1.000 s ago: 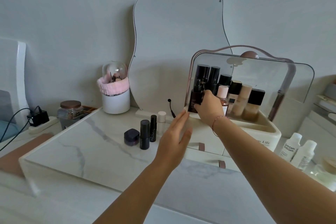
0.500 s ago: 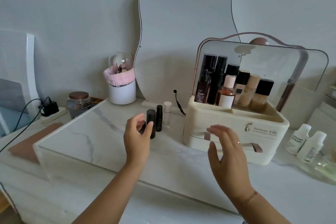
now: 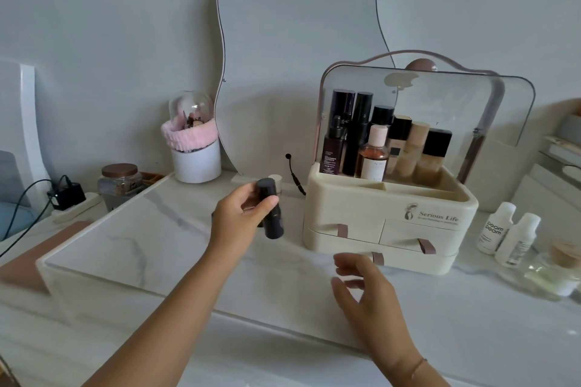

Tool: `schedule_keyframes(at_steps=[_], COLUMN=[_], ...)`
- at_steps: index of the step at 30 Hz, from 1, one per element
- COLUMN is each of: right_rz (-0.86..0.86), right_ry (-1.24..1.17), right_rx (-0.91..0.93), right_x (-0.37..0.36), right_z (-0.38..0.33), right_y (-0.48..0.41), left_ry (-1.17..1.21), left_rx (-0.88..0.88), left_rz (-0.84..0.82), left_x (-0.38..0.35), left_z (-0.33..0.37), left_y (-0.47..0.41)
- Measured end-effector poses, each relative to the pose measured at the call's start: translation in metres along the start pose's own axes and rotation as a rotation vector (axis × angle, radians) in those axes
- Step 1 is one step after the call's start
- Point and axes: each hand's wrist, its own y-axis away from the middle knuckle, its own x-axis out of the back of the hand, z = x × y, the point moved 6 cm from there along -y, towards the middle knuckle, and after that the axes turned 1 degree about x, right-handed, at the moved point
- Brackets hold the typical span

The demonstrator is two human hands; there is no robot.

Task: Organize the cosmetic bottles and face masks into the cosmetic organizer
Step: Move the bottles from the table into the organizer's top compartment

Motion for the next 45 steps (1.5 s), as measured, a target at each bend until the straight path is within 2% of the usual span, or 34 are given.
schedule_keyframes(at_steps=[4,7,10,13,16,19,27,40,42,45], right_rz=[-0.005,-0.035,-0.017,0.127,0.248,0.248,0.196,0.234,0.265,0.443], right_ry=[0.045,0.080,0.131,0.122,0.220,0.329,0.557,0.484,0.458,0.354], right_rx=[0.123,0.151,0.141,0.107,0.038,0.032,0.120,0.166,0.201,0.171], right_x=[0.014,0.031,0.047,0.066,0.073,0.062,0.037,0.046,0.050,0.073], right_z=[-0.051,-0.082,-0.090,-0.086,-0.079,-0.070,-0.059,-0.052,-0.052,-0.048], right_y=[-0.021,-0.046,-0.076,-0.111,-0.144,-0.163,-0.169,-0.176,-0.174,-0.165], left_ry=[0.094,0.086,0.073,-0.171,-0.373,-0.436,-0.445,-0.434,-0.425,-0.428], left_rx=[-0.031,-0.074,-0.130,-0.313,-0.381,-0.433,-0.493,-0.513,-0.513,-0.528], left_rz=[-0.284,-0.370,-0.312,-0.188,-0.199,-0.202,-0.179,-0.176,-0.179,-0.179], left_x=[-0.035,-0.055,-0.068,-0.078,-0.094,-0.102,-0.103,-0.103,-0.103,-0.102], left_z=[0.045,0.066,0.079,0.078,0.051,0.033,0.033,0.031,0.030,0.029], left_y=[0.027,0.035,0.027,0.014,0.009,0.010,0.010,0.011,0.010,0.009])
